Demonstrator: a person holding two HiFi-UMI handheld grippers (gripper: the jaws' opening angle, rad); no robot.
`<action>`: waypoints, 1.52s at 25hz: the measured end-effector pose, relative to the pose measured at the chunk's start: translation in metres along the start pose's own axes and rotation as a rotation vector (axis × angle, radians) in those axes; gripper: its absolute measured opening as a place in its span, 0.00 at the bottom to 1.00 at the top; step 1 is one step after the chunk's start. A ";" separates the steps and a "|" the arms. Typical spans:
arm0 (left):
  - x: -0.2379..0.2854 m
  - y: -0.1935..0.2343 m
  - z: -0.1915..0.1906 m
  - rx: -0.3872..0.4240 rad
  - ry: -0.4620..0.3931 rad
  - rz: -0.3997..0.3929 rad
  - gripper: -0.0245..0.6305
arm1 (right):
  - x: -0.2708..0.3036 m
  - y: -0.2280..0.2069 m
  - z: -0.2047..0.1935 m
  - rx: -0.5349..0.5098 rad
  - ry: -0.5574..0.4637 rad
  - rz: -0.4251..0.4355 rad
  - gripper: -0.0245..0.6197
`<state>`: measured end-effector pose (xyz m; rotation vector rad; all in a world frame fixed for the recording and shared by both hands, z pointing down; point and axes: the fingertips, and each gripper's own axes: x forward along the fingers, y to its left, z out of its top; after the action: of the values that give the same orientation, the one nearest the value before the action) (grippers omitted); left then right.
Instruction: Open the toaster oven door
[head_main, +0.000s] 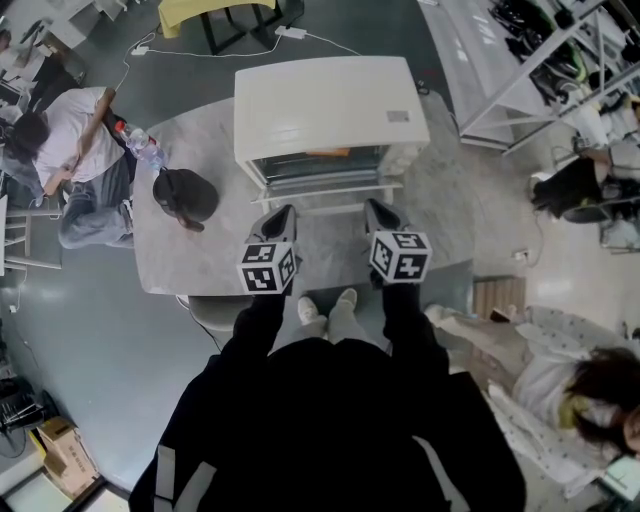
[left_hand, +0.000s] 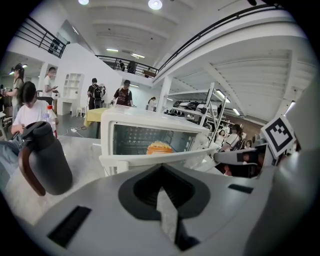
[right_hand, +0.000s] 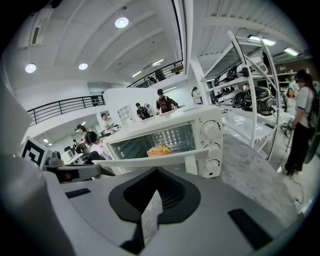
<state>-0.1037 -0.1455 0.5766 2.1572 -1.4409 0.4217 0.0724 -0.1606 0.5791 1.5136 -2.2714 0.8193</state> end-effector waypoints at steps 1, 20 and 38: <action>0.001 0.001 -0.004 0.000 0.012 0.003 0.04 | 0.000 -0.002 -0.003 0.006 0.007 -0.005 0.04; -0.006 0.001 -0.037 -0.011 0.074 0.001 0.04 | -0.004 -0.014 -0.032 0.020 0.069 -0.027 0.04; -0.012 -0.002 -0.056 -0.027 0.107 0.005 0.04 | -0.011 -0.018 -0.050 0.035 0.109 -0.029 0.04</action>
<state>-0.1055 -0.1043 0.6159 2.0776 -1.3855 0.5088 0.0895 -0.1277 0.6187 1.4756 -2.1626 0.9145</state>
